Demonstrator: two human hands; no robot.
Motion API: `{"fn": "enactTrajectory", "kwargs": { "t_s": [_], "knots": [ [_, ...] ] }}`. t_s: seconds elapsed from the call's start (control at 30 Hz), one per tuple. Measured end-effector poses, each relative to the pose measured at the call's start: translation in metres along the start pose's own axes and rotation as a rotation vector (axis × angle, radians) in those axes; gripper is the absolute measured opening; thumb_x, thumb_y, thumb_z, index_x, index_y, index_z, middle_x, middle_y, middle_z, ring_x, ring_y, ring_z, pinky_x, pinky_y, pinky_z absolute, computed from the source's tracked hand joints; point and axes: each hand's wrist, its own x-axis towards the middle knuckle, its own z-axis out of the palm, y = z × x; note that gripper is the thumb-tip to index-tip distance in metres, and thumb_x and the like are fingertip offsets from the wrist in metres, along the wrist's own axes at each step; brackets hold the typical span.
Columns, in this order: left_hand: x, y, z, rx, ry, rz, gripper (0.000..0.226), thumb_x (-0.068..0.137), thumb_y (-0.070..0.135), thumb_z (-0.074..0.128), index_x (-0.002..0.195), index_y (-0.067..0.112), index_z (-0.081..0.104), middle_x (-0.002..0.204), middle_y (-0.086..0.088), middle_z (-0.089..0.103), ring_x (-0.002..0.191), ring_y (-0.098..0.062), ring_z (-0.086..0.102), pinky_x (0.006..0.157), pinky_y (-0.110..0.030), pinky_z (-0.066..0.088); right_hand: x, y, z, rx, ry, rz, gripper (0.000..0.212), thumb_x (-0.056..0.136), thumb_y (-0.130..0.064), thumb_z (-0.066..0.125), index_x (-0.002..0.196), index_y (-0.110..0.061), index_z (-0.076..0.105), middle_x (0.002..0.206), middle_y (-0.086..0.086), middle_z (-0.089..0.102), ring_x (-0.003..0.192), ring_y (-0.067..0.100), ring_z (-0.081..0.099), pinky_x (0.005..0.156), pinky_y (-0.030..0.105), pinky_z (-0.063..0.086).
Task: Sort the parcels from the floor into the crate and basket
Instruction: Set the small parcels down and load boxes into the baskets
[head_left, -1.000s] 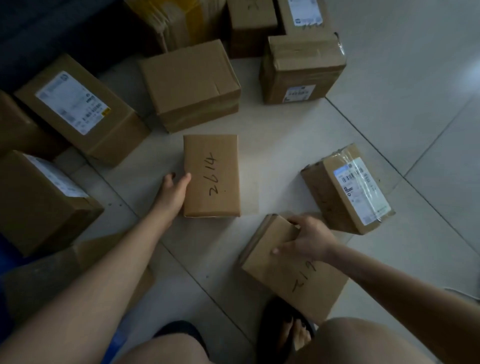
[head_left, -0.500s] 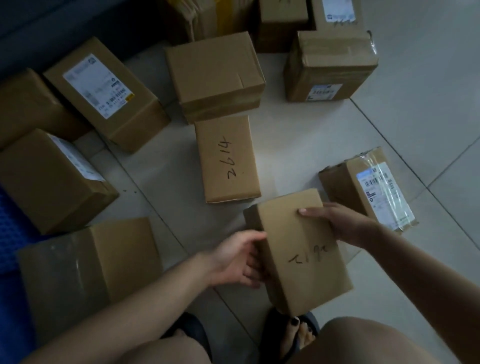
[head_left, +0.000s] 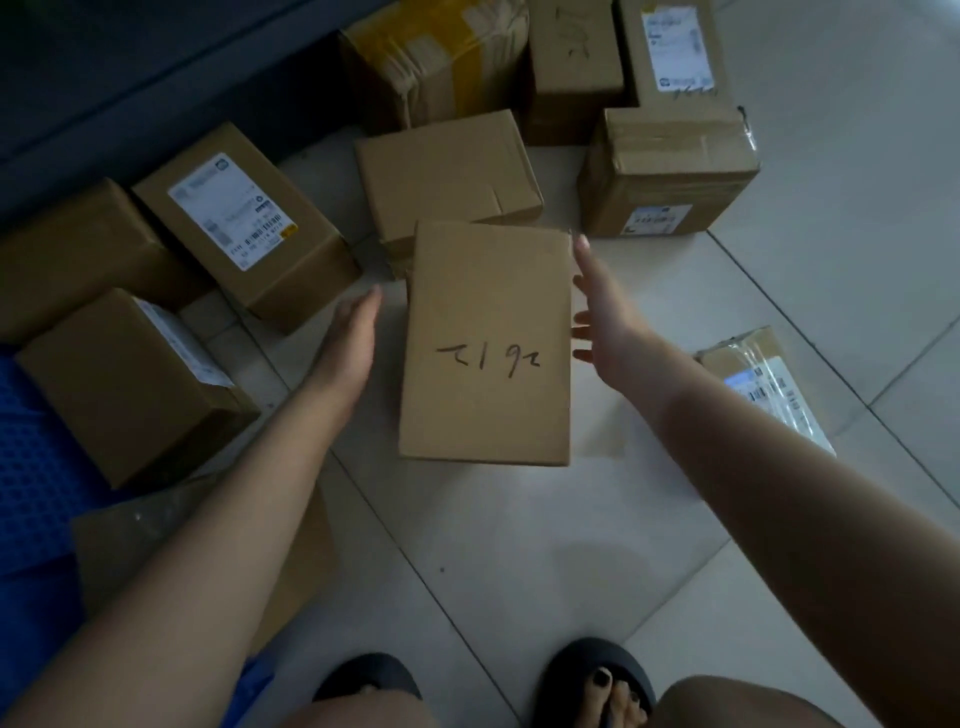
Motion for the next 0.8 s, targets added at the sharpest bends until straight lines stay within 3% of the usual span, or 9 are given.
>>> {"fn": "enactTrajectory", "kwargs": {
  "t_s": [0.07,0.1,0.17,0.23,0.43,0.57,0.67,0.73,0.8],
  "knots": [
    [0.006,-0.016,0.012,-0.262,-0.146,-0.123,0.051,0.099,0.051,0.025,0.109,0.015,0.06,0.1,-0.008,0.069,0.088,-0.016,0.067,0.076,-0.025,0.053,0.009,0.009,0.007,0.021,-0.028,0.067,0.073,0.084,-0.072,0.04,0.14,-0.025,0.046,0.147,0.008,0.043,0.133,0.031,0.041,0.11,0.05,0.032],
    [0.004,-0.02,0.018,-0.302,-0.19,-0.14,0.049,0.101,0.046,0.024,0.093,0.015,0.061,0.075,-0.002,0.072,0.066,-0.011,0.069,0.059,-0.018,0.053,0.012,0.014,0.01,0.08,-0.055,0.133,0.068,0.084,-0.07,0.043,0.128,-0.021,0.058,0.132,0.011,0.058,0.121,0.03,0.055,0.101,0.047,0.043],
    [-0.008,-0.013,0.028,-0.33,-0.241,-0.124,0.046,0.102,0.039,0.026,0.078,0.015,0.057,0.049,0.004,0.066,0.043,-0.007,0.062,0.041,-0.013,0.046,0.005,0.013,0.016,0.163,-0.034,0.15,0.052,0.096,-0.053,0.038,0.085,-0.01,0.066,0.072,0.008,0.072,0.064,0.02,0.071,0.06,0.024,0.056],
    [-0.027,0.009,0.027,-0.349,-0.275,-0.079,0.045,0.102,0.035,0.027,0.075,0.014,0.056,0.046,0.003,0.064,0.039,-0.007,0.061,0.039,-0.012,0.045,-0.019,-0.001,0.013,0.217,0.021,0.088,0.049,0.103,-0.035,0.03,0.067,-0.011,0.052,0.041,0.001,0.058,0.033,0.012,0.056,0.036,0.012,0.042],
    [-0.156,0.123,-0.013,-0.308,-0.254,-0.011,0.043,0.102,0.04,0.028,0.079,0.021,0.059,0.054,0.007,0.068,0.053,-0.008,0.064,0.047,-0.014,0.047,-0.166,-0.119,-0.011,0.293,0.031,0.062,0.044,0.099,-0.031,0.039,0.062,-0.013,0.054,0.039,-0.001,0.057,0.03,0.012,0.054,0.034,0.013,0.043],
    [-0.272,0.212,-0.044,-0.232,-0.232,-0.003,0.042,0.1,0.049,0.027,0.083,0.027,0.058,0.057,0.014,0.068,0.072,-0.012,0.058,0.071,-0.029,0.044,-0.29,-0.198,-0.029,0.34,-0.013,-0.01,0.044,0.1,-0.029,0.04,0.063,-0.012,0.058,0.042,-0.002,0.059,0.034,0.01,0.056,0.036,0.014,0.043],
    [-0.362,0.274,-0.074,-0.257,-0.236,-0.039,0.053,0.094,0.062,0.03,0.112,0.025,0.064,0.088,0.005,0.073,0.096,-0.021,0.061,0.096,-0.041,0.044,-0.382,-0.244,-0.04,0.344,-0.069,-0.031,0.063,0.098,-0.041,0.039,0.047,-0.016,0.068,0.048,-0.001,0.062,0.04,0.013,0.059,0.042,0.017,0.047],
    [-0.417,0.307,-0.096,-0.298,-0.208,-0.051,0.057,0.093,0.064,0.031,0.112,0.025,0.067,0.094,0.001,0.072,0.097,-0.022,0.062,0.093,-0.04,0.044,-0.441,-0.274,-0.041,0.329,-0.117,-0.034,0.062,0.095,-0.049,0.04,0.049,-0.018,0.068,0.053,-0.001,0.064,0.044,0.014,0.06,0.048,0.021,0.049],
    [-0.47,0.338,-0.118,-0.327,-0.209,-0.005,0.051,0.097,0.057,0.029,0.091,0.025,0.069,0.078,0.003,0.073,0.08,-0.018,0.064,0.076,-0.03,0.049,-0.493,-0.303,-0.038,0.296,-0.191,-0.047,0.061,0.096,-0.047,0.04,0.049,-0.017,0.065,0.05,-0.001,0.062,0.041,0.013,0.058,0.045,0.019,0.047]
  ]
}}
